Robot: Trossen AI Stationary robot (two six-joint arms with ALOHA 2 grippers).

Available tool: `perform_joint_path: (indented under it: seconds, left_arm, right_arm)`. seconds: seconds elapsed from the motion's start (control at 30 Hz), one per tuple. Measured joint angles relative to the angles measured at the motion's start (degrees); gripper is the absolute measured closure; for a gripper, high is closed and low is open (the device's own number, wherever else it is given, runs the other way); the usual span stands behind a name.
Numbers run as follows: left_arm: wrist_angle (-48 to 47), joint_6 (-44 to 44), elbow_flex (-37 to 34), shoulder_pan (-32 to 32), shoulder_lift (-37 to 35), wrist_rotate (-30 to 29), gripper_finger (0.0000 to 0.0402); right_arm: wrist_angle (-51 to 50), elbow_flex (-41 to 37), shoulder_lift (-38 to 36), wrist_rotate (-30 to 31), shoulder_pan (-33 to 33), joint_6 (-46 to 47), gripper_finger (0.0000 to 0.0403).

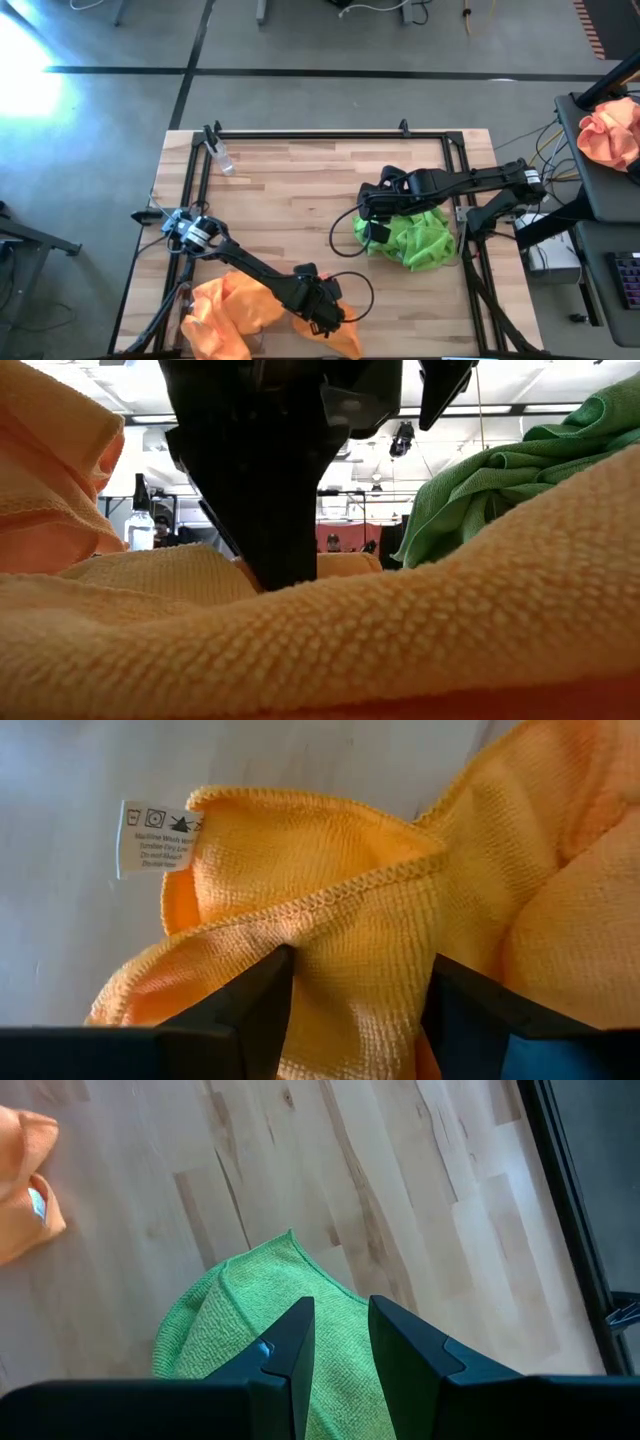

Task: Sort microfiber towel by color & place in baskets
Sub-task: Put the yellow towel into the left transparent bin

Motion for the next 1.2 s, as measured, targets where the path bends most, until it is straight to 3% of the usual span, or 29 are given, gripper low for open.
perform_joint_path:
  seconds: [0.37, 0.93, 1.2]
  left_arm:
    - [0.33, -1.02, 0.17, -0.02, 0.00, 0.12, 0.0251]
    - [-0.03, -1.99, 2.38, -0.11, -0.02, 0.45, 0.0395]
    - [-6.29, -1.67, 8.85, -0.17, -0.04, 1.54, 0.0401]
  right_arm:
    - [0.49, 0.00, 0.00, 0.00, 0.01, -1.79, 0.0312]
    - [0.79, 0.00, 0.00, 0.00, 0.00, -2.62, 0.0312]
    - [0.89, 0.00, 0.00, 0.02, 0.00, -4.35, 0.0312]
